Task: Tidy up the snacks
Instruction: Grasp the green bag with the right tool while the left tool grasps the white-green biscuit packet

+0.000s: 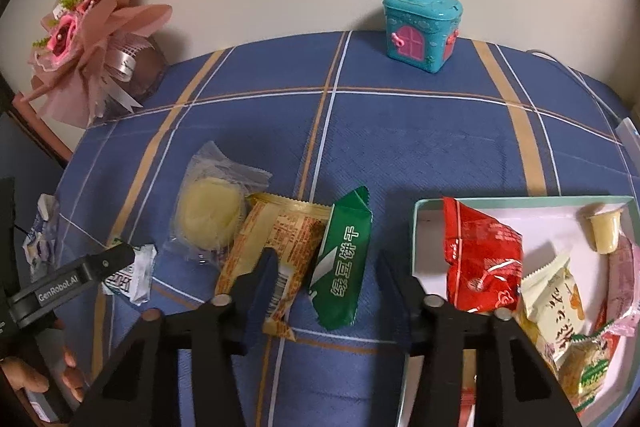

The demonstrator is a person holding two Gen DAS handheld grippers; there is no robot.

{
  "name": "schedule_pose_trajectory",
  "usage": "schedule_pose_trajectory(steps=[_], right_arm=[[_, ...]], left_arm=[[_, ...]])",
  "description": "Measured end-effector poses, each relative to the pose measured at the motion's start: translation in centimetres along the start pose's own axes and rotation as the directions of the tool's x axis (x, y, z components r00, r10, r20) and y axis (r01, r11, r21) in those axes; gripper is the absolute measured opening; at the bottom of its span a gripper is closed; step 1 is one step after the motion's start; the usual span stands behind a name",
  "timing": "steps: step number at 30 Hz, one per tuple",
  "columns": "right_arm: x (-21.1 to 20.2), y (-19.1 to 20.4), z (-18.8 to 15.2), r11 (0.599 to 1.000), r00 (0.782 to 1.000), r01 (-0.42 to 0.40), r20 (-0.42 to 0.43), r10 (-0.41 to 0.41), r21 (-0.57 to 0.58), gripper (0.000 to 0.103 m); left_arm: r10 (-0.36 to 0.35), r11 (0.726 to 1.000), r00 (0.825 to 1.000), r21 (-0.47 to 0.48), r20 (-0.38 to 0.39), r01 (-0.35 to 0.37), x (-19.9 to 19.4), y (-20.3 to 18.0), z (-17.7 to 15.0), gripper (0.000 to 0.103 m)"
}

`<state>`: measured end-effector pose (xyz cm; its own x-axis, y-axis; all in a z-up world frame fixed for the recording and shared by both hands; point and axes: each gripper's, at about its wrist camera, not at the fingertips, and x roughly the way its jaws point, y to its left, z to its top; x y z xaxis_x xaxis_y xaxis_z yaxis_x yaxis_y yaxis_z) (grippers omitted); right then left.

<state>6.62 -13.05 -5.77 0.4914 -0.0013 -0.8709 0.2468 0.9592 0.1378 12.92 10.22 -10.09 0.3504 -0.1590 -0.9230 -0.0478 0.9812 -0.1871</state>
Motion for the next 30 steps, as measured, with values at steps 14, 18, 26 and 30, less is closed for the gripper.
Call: schedule_pose_trajectory(steps=[14, 18, 26, 30], right_arm=[[2.6, -0.8, -0.7, 1.0, 0.999, 0.003, -0.046, -0.003, 0.015, 0.027], [2.3, -0.9, -0.6, 1.0, 0.999, -0.002, -0.041, 0.003, 0.026, 0.026], [-0.6, -0.9, 0.0, 0.999, 1.0, -0.027, 0.0, 0.027, 0.028, 0.026], [-2.1, -1.1, -0.1, 0.999, 0.999, -0.032, 0.014, 0.031, 0.027, 0.026]], left_arm=[[0.034, 0.999, 0.999, 0.041, -0.011, -0.033, 1.1, -0.8, 0.1, 0.059], [0.043, 0.998, 0.999, 0.042, -0.017, -0.042, 0.7, -0.9, 0.1, 0.058], [0.024, 0.999, 0.999, 0.046, 0.04, -0.026, -2.7, -2.1, 0.6, 0.058], [0.01, 0.998, 0.997, 0.06, 0.079, -0.015, -4.8, -3.0, 0.3, 0.058]])
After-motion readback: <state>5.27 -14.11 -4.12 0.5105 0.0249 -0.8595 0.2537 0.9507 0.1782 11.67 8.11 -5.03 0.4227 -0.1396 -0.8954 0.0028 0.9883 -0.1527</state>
